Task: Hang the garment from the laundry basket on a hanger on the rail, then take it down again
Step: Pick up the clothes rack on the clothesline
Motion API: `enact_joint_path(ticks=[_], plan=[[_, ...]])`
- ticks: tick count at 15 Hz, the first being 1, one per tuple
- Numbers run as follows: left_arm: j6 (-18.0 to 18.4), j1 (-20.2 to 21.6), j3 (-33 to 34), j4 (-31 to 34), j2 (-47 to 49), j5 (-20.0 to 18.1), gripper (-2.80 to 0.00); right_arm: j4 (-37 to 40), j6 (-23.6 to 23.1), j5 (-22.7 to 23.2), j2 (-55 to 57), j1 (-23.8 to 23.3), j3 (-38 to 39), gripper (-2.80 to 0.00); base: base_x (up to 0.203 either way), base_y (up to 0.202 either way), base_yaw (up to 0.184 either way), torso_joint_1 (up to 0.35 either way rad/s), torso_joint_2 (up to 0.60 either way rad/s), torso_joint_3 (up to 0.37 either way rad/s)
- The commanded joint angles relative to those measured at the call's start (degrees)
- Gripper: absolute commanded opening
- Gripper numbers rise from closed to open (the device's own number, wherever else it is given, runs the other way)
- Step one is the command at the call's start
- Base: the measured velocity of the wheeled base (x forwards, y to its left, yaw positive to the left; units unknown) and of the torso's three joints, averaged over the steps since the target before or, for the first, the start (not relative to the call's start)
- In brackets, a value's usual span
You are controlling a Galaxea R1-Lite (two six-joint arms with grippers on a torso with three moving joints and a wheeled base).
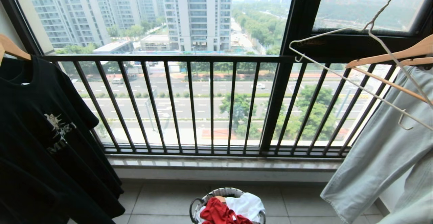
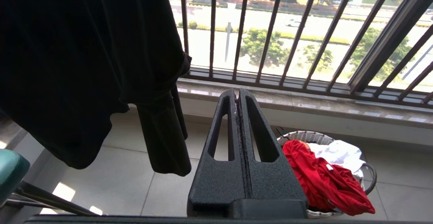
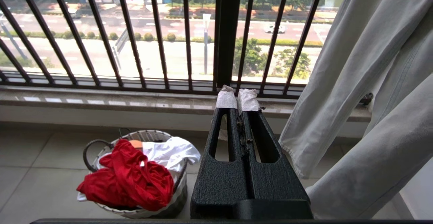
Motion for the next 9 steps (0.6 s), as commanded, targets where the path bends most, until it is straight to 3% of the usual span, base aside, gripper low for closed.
enact_joint_path(ticks=[1,9], plan=[[-0.04,0.02,0.08,0.01,0.03,0.05,-2.8,-0.05,-0.03,0.02,-0.01,-0.02,0.09,-2.8,0.0,0.0,0.0,0.168,-0.33,-0.159],[-0.04,0.02,0.0,0.01,0.03,0.05,-2.8,-0.05,-0.03,0.02,-0.01,-0.02,0.09,-2.8,0.0,0.0,0.0,0.144,-0.28,-0.133]])
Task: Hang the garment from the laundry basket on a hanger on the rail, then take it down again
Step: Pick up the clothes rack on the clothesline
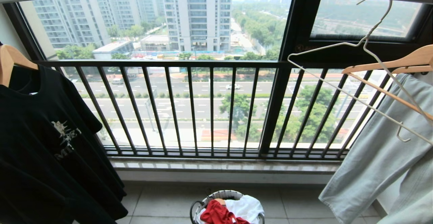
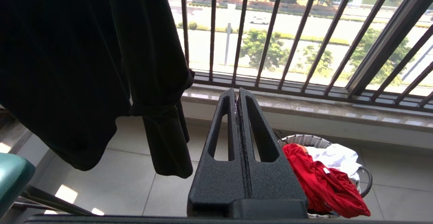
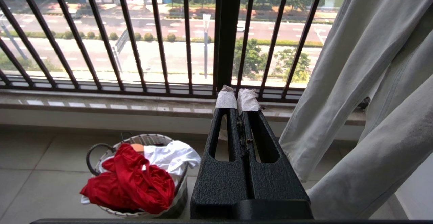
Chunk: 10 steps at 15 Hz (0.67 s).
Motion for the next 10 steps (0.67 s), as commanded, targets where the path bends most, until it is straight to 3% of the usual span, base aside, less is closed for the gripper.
enact_joint_path(ticks=[1,10], plan=[[-0.04,0.02,-0.02,0.01,0.04,0.03,-2.8,0.0,-0.08,0.02,-0.01,0.01,0.09,-2.8,0.0,0.0,0.0,0.0,0.0,0.0],[-0.04,0.02,-0.02,0.01,0.04,0.03,-2.8,0.0,-0.4,0.2,0.07,0.01,0.0,-2.8,0.0,0.0,0.0,0.0,0.0,0.0]])
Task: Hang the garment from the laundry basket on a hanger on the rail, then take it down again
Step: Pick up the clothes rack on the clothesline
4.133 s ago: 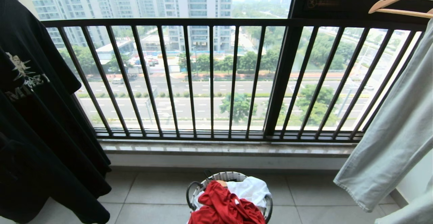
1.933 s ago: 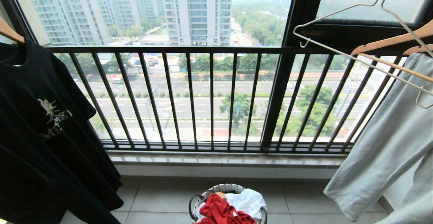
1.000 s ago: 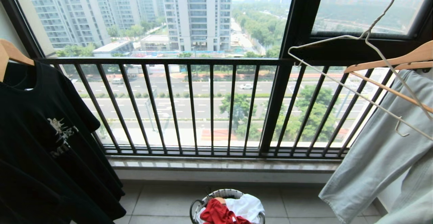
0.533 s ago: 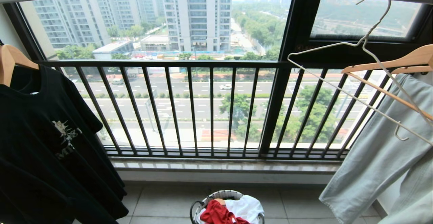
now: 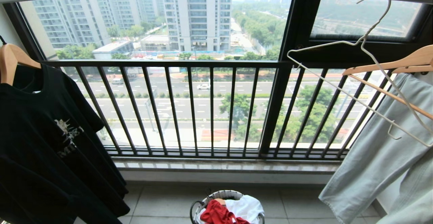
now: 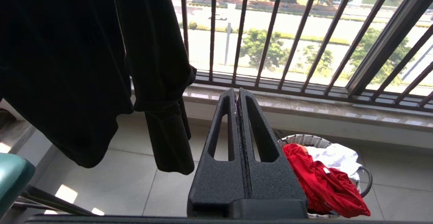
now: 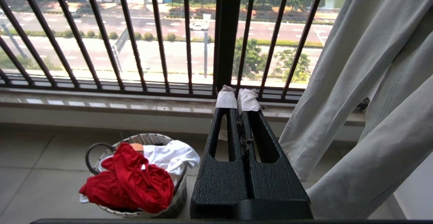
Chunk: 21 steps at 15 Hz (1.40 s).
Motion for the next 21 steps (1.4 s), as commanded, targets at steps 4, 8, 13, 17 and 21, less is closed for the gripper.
enact_joint_path(ticks=[4,8,13,17,21], plan=[[-0.04,0.02,-0.02,0.01,0.04,0.03,-2.8,0.04,0.2,0.02,0.07,0.01,0.0,-2.8,0.0,0.0,0.0,0.0,0.0,0.0],[-0.04,0.02,-0.02,0.01,0.04,0.03,-2.8,0.5,-0.14,-0.32,0.01,0.01,-1.15,-2.8,0.0,0.0,0.0,0.0,0.0,0.0],[-0.04,0.02,-0.02,0.01,0.04,0.03,-2.8,7.8,-0.11,-1.24,9.69,0.01,-19.21,-2.8,0.0,0.0,0.0,0.0,0.0,0.0],[-0.04,0.02,-0.02,0.01,0.04,0.03,-2.8,18.24,-0.45,1.29,23.7,0.01,-38.97,-2.8,0.0,0.0,0.0,0.0,0.0,0.0],[-0.04,0.02,-0.02,0.01,0.04,0.03,-2.8,30.52,-5.93,5.39,42.62,0.01,-59.93,-2.8,0.0,0.0,0.0,0.0,0.0,0.0]])
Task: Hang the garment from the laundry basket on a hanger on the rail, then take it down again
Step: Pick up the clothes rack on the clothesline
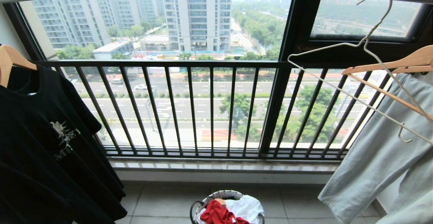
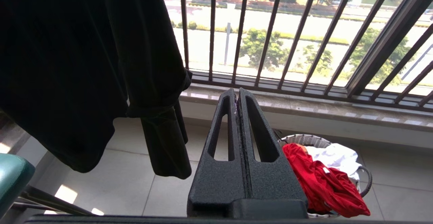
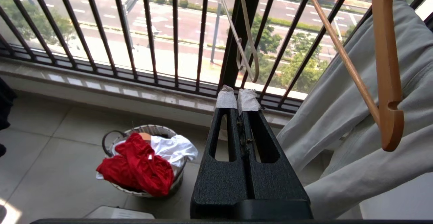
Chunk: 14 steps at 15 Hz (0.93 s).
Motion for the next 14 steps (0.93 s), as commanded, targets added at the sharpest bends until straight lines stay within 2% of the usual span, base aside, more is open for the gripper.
enact_joint_path(ticks=[1,5,7,9,10,14], plan=[[-0.04,0.02,-0.02,0.01,0.04,0.04,-2.8,4.66,-1.44,0.48,12.92,-0.02,-9.5,-2.8,0.0,0.0,0.0,0.0,0.0,0.0],[-0.04,0.02,0.0,0.01,0.04,0.04,-2.8,19.85,-4.63,2.31,29.57,0.0,-30.38,-2.8,0.0,0.0,0.0,0.0,0.0,0.0],[-0.04,0.02,-0.02,0.01,0.04,0.04,-2.8,26.15,-8.1,4.46,35.45,-0.01,-35.24,-2.8,0.0,0.0,0.0,0.0,0.0,0.0],[-0.04,0.02,-0.02,0.01,0.04,0.04,-2.8,27.35,-13.0,5.87,38.92,-0.02,-36.49,-2.8,0.0,0.0,0.0,0.0,0.0,0.0],[-0.04,0.02,-0.02,0.01,0.04,0.04,-2.8,26.37,-13.49,5.98,40.33,-0.12,-36.82,0.0,0.0,0.0,0.0,0.0,0.0,0.0],[-0.04,0.02,-0.02,0.01,0.04,0.04,-2.8,19.05,-14.09,5.87,44.62,-2.2,-37.94,0.0,0.0,0.0,0.0,0.0,0.0,0.0]])
